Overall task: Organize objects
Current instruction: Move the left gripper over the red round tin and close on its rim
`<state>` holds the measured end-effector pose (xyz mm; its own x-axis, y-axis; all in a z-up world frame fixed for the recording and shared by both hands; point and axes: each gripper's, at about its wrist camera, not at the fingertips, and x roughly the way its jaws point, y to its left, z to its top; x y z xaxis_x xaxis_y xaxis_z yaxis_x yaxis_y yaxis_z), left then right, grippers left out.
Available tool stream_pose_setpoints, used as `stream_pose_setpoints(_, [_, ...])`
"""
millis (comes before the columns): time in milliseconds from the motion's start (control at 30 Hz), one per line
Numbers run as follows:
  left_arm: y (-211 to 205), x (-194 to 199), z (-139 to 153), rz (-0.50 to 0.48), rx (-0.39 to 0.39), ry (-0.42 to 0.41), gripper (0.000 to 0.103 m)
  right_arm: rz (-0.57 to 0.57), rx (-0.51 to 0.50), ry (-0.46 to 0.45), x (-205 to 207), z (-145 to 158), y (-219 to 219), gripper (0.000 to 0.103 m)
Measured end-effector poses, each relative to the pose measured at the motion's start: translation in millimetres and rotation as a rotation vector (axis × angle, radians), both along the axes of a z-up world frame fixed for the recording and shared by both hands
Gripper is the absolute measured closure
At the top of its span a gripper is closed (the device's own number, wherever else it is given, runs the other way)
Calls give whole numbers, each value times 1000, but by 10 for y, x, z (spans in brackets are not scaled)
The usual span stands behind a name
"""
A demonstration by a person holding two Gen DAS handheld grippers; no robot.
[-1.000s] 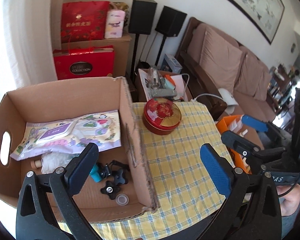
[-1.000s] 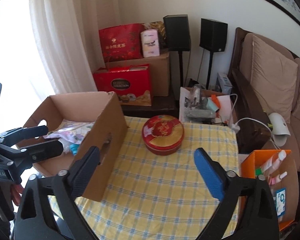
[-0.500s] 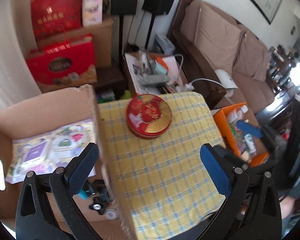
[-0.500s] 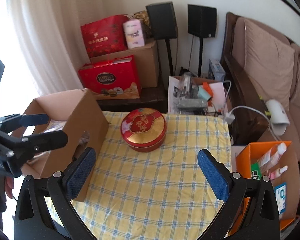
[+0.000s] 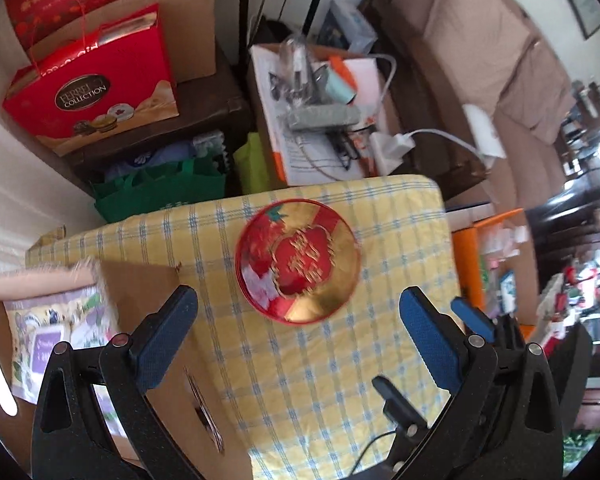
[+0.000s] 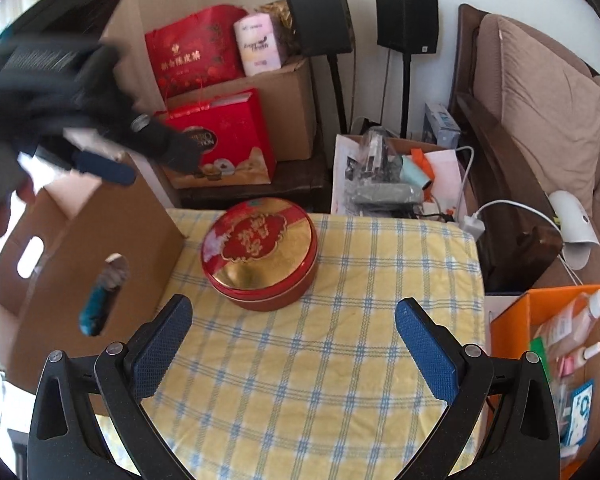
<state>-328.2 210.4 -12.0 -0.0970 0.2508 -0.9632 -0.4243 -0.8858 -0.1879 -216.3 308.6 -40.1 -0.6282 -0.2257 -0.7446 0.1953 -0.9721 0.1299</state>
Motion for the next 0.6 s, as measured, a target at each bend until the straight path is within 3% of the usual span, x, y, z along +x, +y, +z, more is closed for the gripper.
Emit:
stream_pose_setpoints(133, [213, -169, -236, 0, -96, -14, 6, 0, -23, -5, -79, -123, 32, 1])
stream_pose_setpoints(433, [633, -521, -614, -12, -203, -6, 7, -2, -61, -11, -200, -278, 89, 1])
stream_pose_setpoints(600, [762, -600, -869, -16, -234, -43, 9, 0, -80, -38, -230, -381, 124, 1])
